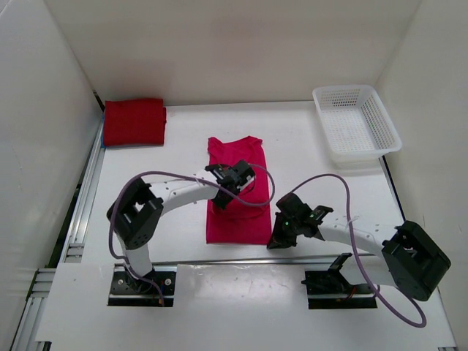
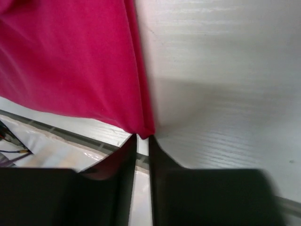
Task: Fold and stack the t-shirts
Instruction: Fold the folded rectangular tshirt in 1/3 of the way
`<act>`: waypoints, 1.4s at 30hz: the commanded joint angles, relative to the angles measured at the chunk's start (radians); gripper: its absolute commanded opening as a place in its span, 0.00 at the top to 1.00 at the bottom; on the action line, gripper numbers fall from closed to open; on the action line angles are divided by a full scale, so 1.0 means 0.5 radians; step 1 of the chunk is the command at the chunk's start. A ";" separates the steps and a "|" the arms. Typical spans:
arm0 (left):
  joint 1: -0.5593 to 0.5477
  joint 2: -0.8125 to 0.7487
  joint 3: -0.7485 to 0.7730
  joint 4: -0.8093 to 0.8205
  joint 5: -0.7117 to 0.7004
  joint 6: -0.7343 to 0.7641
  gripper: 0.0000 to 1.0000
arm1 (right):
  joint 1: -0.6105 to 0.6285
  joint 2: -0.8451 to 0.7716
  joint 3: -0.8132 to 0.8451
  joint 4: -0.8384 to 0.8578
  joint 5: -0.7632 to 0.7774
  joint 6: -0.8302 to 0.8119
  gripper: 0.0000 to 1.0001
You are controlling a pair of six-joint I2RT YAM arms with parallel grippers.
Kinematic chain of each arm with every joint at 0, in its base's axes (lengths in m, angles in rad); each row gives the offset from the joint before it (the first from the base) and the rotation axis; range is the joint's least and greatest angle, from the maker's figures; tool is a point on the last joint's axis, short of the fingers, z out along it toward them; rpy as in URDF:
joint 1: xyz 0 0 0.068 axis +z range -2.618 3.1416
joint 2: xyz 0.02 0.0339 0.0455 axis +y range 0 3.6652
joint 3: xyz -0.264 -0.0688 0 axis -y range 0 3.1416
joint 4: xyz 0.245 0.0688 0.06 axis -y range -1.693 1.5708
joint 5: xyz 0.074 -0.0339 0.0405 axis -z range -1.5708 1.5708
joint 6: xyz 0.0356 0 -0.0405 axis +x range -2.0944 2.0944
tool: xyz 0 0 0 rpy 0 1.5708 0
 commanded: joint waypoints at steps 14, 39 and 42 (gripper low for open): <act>0.576 0.347 0.656 -0.238 0.175 -0.006 0.30 | 0.009 -0.062 0.183 -0.294 0.193 -0.230 0.84; 0.965 0.199 0.711 -0.174 0.528 -0.006 0.00 | 0.095 0.891 1.337 -0.175 0.651 -0.451 0.83; 1.048 0.181 0.730 -0.156 0.528 -0.006 0.00 | 0.073 1.023 1.407 -0.153 0.672 -0.472 0.85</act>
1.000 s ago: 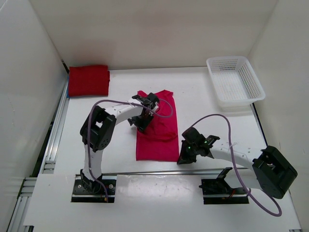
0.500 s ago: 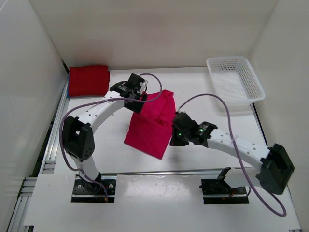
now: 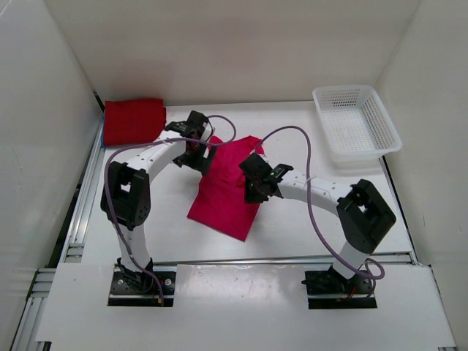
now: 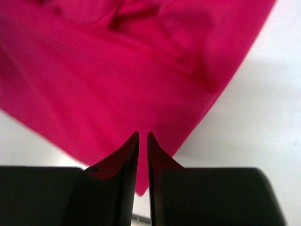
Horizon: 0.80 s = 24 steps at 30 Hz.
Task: Fold and stack the t-shirts
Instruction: Fold the folded rectangular tshirt in 1/3 of the way
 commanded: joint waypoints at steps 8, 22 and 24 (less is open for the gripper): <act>0.127 -0.288 -0.518 -0.275 0.437 -0.001 0.00 | -0.164 0.391 0.204 -0.013 0.004 0.153 0.91; 0.017 -0.264 -0.882 0.014 0.799 -0.001 0.05 | -0.060 -0.264 -0.151 -0.090 -0.026 0.181 0.61; 0.017 -0.264 -0.882 0.014 0.830 -0.001 0.07 | -0.038 -0.332 -0.351 -0.071 -0.130 0.288 0.59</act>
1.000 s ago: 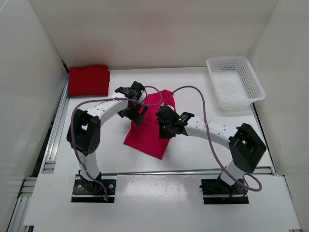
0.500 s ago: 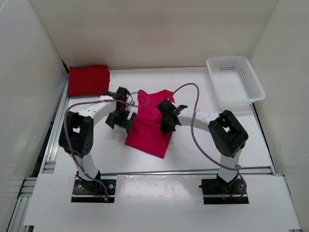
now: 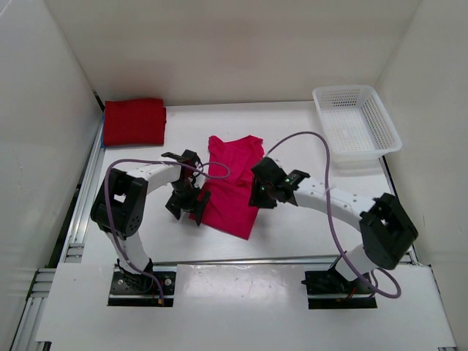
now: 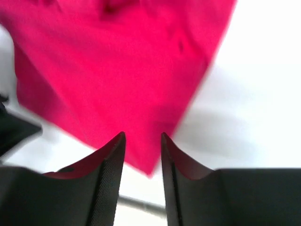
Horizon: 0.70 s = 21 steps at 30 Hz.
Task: Fold and stack the t-shirts
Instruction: Grab one side of the 2/3 rectangular tshirt with both arms
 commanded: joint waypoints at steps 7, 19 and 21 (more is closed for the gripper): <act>-0.001 -0.227 -0.016 0.174 0.281 0.008 0.07 | 0.098 -0.136 -0.558 0.291 -0.465 0.372 0.50; -0.001 0.098 0.015 0.260 0.204 0.008 0.61 | 0.098 0.017 -0.723 0.650 -0.729 0.553 0.47; -0.019 0.098 0.015 0.260 0.204 0.008 0.90 | 0.098 0.039 -0.742 0.675 -0.808 0.553 0.47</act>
